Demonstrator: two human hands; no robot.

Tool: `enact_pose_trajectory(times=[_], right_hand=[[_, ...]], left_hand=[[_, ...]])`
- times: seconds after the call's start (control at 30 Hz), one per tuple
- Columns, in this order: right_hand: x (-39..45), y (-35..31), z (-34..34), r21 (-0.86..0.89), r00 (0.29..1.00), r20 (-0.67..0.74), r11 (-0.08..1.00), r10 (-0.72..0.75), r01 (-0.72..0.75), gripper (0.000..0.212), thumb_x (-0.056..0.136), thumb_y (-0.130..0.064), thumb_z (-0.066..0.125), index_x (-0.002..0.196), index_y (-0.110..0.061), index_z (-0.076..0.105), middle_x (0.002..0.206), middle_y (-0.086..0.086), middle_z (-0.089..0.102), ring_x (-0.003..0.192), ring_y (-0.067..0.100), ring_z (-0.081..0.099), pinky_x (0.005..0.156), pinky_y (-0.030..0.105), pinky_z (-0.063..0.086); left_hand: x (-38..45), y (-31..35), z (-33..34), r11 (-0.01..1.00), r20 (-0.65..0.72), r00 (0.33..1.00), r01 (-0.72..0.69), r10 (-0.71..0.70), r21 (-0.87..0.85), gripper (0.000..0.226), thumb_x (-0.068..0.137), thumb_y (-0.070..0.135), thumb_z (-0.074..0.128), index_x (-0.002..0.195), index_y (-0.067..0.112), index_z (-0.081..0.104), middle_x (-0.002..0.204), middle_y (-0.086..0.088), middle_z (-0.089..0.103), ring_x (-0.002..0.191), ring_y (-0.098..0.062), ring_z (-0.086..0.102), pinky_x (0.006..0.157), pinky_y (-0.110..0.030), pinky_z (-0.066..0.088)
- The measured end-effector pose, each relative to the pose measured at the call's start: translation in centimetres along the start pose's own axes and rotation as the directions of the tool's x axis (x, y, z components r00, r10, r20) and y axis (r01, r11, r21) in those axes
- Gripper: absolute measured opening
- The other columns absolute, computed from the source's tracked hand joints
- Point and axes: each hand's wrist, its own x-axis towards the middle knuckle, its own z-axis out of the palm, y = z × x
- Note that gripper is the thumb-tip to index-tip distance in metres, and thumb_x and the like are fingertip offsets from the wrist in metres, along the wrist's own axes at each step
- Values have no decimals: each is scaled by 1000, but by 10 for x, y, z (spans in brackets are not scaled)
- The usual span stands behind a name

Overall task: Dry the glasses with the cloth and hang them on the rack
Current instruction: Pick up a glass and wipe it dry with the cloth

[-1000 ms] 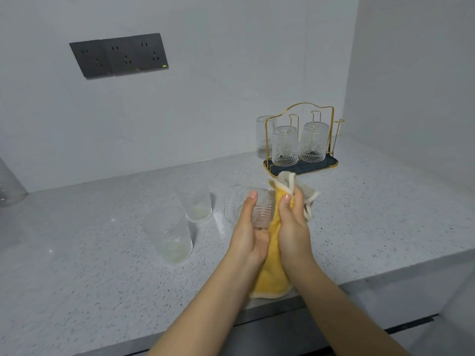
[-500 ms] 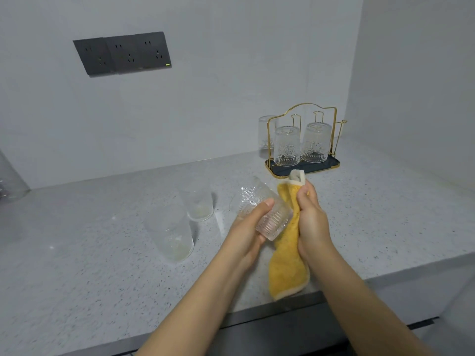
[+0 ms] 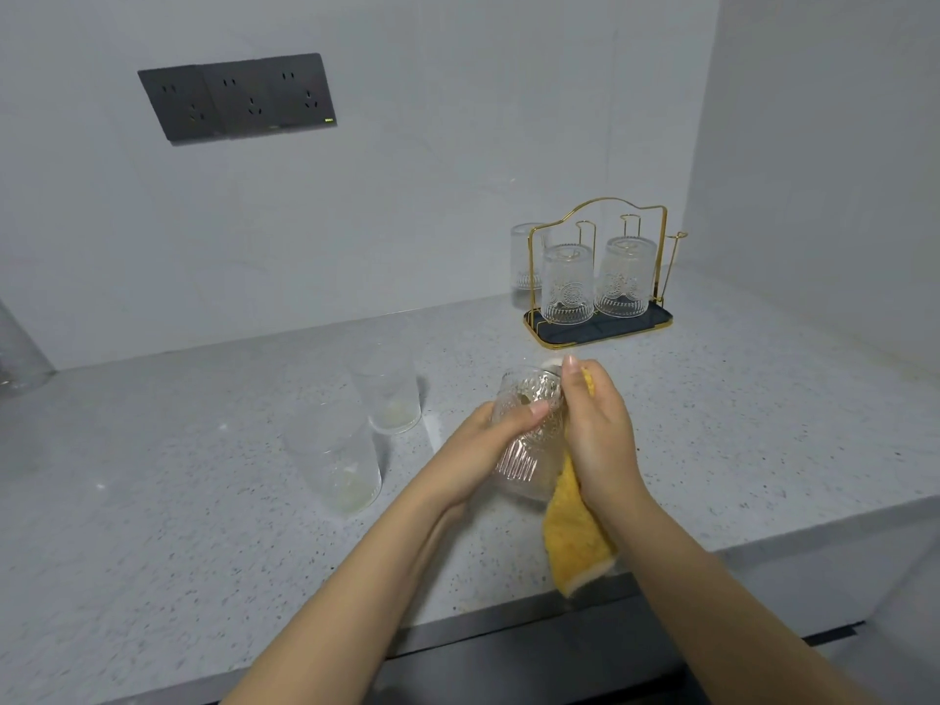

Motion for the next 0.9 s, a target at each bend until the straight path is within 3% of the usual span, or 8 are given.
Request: enact_pose_trajectory(times=[0.1, 0.27, 0.37, 0.53, 0.63, 0.73, 0.8, 0.9], right_hand=[[6, 2, -4, -65, 995, -35, 993, -97, 94, 53, 89, -54, 41, 60, -10, 47, 56, 7, 51, 55, 12, 48, 54, 32, 41], [22, 7, -3, -146, 988, -70, 981, -138, 126, 52, 94, -42, 46, 49, -24, 28, 44, -11, 28, 43, 7, 27, 44, 24, 22], [32, 9, -2, -279, 969, -212, 958, -126, 64, 55, 94, -46, 44, 49, -21, 24, 43, -8, 23, 39, 8, 24, 41, 22, 17], [42, 9, 1, -368, 946, -315, 929, -75, -49, 57, 95, -48, 39, 48, -18, 25, 42, -5, 29, 42, 13, 30, 45, 31, 20], [34, 13, 1, -336, 942, -280, 938, -186, 86, 53, 95, -46, 41, 50, -21, 27, 43, -8, 29, 42, 7, 31, 44, 24, 22], [29, 10, -1, -276, 920, -259, 936, -294, 221, 50, 95, -40, 45, 51, -23, 26, 45, -9, 27, 43, 7, 30, 43, 19, 22], [32, 7, -1, -254, 912, -297, 944, -282, 209, 52, 95, -39, 45, 50, -22, 25, 45, -8, 25, 42, 8, 28, 42, 20, 20], [40, 2, -2, -299, 907, -356, 947, -225, 117, 54, 96, -39, 43, 49, -20, 23, 43, -5, 26, 42, 10, 25, 44, 27, 19]], left_hand=[[1, 6, -6, 991, 106, 989, 115, -107, -74, 27, 80, 48, 62, 88, 28, 79, 94, 1, 77, 83, -12, 72, 71, -23, 56], [-1, 6, -2, 939, 170, 964, 242, -204, -245, 52, 76, 54, 64, 114, 18, 65, 101, -8, 75, 89, -21, 72, 80, -39, 59], [-1, -3, 7, 977, -51, 992, 107, -118, -182, 70, 70, 63, 71, 124, 20, 57, 118, -8, 69, 103, -24, 69, 90, -49, 56], [-2, -23, 26, 981, -323, 927, -182, 192, 60, 68, 65, 53, 74, 119, 28, 42, 104, 7, 65, 87, -7, 69, 77, -36, 60], [3, -11, 21, 968, -201, 979, -80, 31, -240, 53, 85, 46, 61, 122, 10, 49, 92, -9, 69, 61, -17, 67, 45, -23, 49], [-3, 1, 16, 781, 107, 967, 251, -232, -572, 57, 95, 55, 39, 116, 6, 59, 86, -19, 64, 45, -17, 63, 35, -15, 42], [-5, 3, 19, 808, 135, 965, 263, -226, -528, 62, 92, 61, 38, 112, 6, 61, 84, -17, 65, 50, -18, 67, 38, -17, 48], [-5, -3, 25, 966, -124, 992, -14, -18, -257, 61, 81, 58, 65, 125, 22, 42, 111, -3, 64, 83, -19, 73, 65, -31, 61]])
